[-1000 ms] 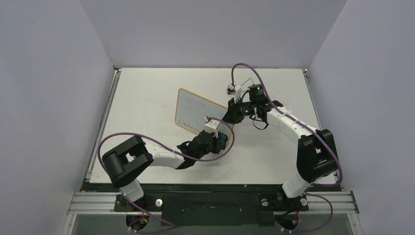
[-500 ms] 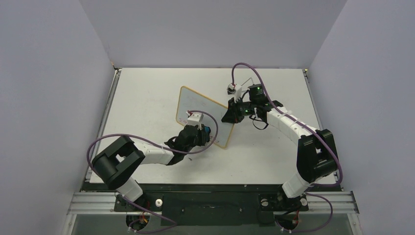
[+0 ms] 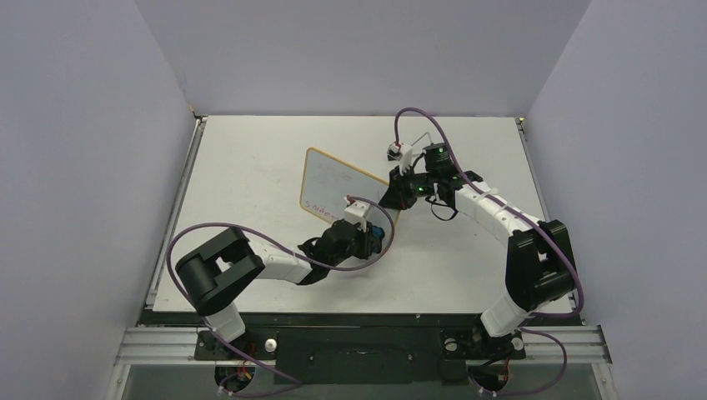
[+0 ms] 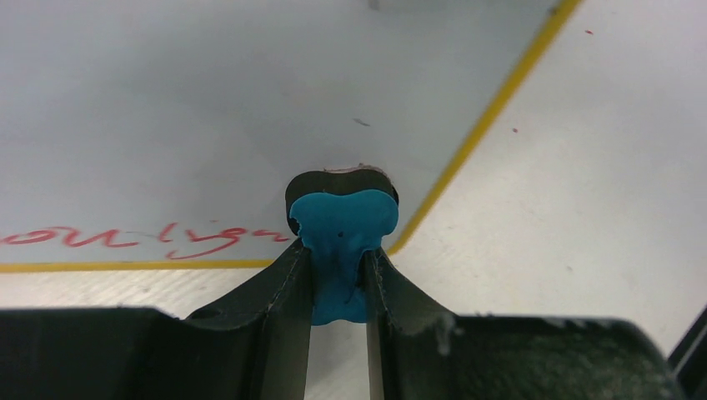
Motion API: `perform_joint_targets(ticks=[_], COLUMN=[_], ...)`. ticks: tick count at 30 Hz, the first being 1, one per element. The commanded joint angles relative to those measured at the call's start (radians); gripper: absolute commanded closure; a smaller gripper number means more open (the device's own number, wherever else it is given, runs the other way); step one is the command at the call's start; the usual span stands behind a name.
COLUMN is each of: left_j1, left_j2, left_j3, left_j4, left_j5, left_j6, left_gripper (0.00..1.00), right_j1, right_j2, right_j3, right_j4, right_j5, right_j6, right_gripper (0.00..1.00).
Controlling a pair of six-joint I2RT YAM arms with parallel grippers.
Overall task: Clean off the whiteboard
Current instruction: Erase the whiteboard at the center of the board.
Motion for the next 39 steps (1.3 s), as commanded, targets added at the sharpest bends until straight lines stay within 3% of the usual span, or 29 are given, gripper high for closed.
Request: perform_joint_targets(ticks=[1, 7, 13, 20, 24, 29, 33, 39], left_j1=[-0.039, -0.006, 0.217, 0.449, 0.486, 0.490, 0.488, 0.487], left_j2=[0.030, -0.027, -0.228, -0.496, -0.632, -0.713, -0.716, -0.593], left_j3=[0.077, 0.039, -0.080, -0.171, -0.195, -0.228, -0.268, -0.257], left_j4=[0.093, 0.096, 0.008, -0.201, -0.361, -0.478, -0.442, -0.331], left_j5=[0.096, 0.077, 0.065, 0.114, 0.116, 0.154, 0.159, 0.130], left_j6=[-0.011, -0.018, -0.028, 0.048, 0.067, 0.078, 0.090, 0.144], left_gripper=[1.00, 1.00, 1.00, 1.00, 1.00, 1.00, 1.00, 1.00], right_j1=[0.029, 0.027, 0.027, 0.023, 0.007, -0.001, -0.023, -0.030], right_j2=[-0.014, -0.017, -0.018, -0.007, 0.061, 0.068, 0.054, 0.100], right_j3=[0.013, 0.013, 0.019, 0.109, 0.218, 0.257, 0.261, 0.280], right_j4=[-0.045, -0.046, -0.062, -0.260, -0.469, -0.555, -0.578, -0.620], right_j5=[-0.088, -0.086, -0.073, 0.018, -0.023, 0.044, 0.052, 0.023], right_j6=[0.044, 0.044, 0.009, -0.134, -0.239, -0.298, -0.315, -0.337], right_gripper=[1.00, 1.00, 1.00, 1.00, 1.00, 1.00, 1.00, 1.00])
